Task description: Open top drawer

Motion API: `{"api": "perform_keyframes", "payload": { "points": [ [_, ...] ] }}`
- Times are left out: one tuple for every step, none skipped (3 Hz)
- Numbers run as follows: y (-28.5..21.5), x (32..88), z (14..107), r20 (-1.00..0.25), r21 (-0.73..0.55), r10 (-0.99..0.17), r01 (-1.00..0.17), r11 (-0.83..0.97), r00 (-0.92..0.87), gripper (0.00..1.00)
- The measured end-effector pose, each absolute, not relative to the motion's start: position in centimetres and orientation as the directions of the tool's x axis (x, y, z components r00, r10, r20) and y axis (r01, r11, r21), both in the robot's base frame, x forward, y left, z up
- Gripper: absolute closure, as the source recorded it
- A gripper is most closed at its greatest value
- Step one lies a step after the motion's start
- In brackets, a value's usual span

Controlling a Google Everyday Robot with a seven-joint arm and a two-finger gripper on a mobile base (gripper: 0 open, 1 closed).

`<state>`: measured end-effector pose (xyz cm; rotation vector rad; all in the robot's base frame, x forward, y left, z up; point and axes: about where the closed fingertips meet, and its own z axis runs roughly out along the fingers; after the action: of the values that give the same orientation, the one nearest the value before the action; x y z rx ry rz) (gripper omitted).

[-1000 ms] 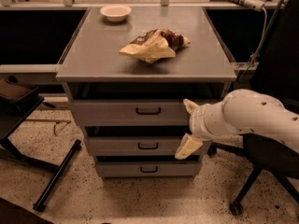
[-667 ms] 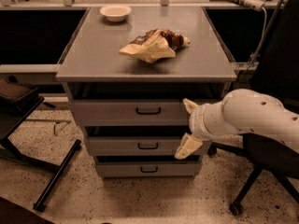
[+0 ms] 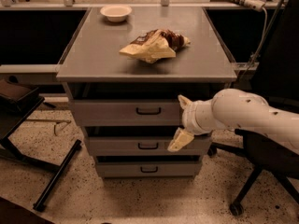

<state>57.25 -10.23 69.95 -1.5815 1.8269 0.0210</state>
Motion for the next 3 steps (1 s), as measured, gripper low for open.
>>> {"api": "perform_keyframes", "payload": {
  "points": [
    [-8.9,59.4,68.8,-0.524,-0.413,-0.852,-0.875,0.253,0.001,0.0],
    [-7.4,61.4,67.8,-0.524,-0.405,-0.852,-0.882,0.242,0.007,0.0],
    [-5.8,63.0,67.1,-0.523,-0.4,-0.852,-0.89,0.219,0.025,0.0]
  ]
}}
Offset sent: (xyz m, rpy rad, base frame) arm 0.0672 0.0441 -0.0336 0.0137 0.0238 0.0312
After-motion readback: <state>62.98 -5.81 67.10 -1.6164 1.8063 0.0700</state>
